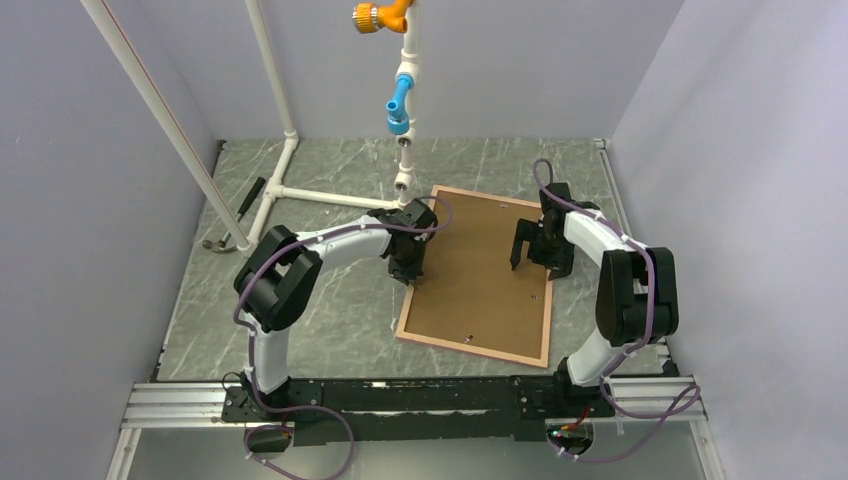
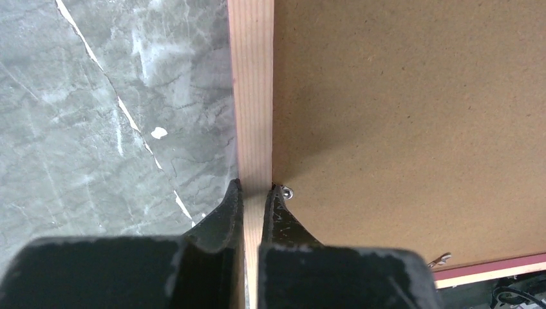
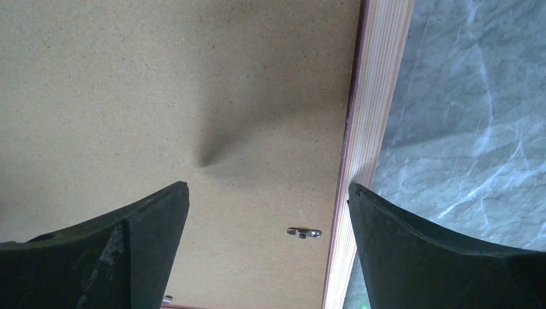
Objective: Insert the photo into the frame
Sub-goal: Install the photo frame at the center of the board.
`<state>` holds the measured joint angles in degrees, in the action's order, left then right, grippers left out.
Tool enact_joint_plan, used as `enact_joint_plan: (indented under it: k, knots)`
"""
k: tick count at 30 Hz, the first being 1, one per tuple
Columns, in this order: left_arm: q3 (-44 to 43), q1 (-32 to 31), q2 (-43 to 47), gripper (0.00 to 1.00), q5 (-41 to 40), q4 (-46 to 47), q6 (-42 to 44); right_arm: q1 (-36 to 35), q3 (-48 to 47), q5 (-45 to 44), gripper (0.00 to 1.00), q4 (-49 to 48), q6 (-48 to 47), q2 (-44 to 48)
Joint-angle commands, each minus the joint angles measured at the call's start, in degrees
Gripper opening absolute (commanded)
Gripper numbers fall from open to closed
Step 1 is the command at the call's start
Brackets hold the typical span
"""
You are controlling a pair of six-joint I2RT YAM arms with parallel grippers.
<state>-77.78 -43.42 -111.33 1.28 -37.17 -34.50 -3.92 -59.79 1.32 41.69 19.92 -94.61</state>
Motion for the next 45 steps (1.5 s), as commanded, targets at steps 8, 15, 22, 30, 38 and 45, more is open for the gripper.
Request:
enact_joint_plan:
  k: [8, 15, 22, 30, 38, 45]
  knots:
    - [7.03, 0.58, 3.12, 0.00, 2.79, 6.62, 0.38, 1.28, 2.88, -1.17, 0.98, 5.26, 1.05, 1.24]
    - [9.73, 0.69, 10.05, 0.53, 5.95, 8.72, -0.56, 2.47, 5.66, -3.24, 0.98, 4.96, 2.74, 3.94]
    - [11.13, 1.60, 11.31, 0.60, 10.22, 10.15, -0.91, 2.87, 9.27, -3.34, 0.95, 5.17, 3.44, 6.30]
    - [10.47, 1.58, 8.90, 0.59, 11.19, 10.41, -0.54, 2.78, 9.98, -2.89, 0.65, 5.77, 3.62, 5.76]
    - [10.03, 1.58, 8.24, 0.59, 11.21, 10.41, -0.08, 2.78, 9.06, -4.54, 0.34, 6.27, 3.72, 4.01]
    - [9.81, 1.59, 7.24, 0.59, 11.38, 10.93, 0.00, 2.83, 6.53, -7.71, 0.06, 6.57, 3.46, 2.46]
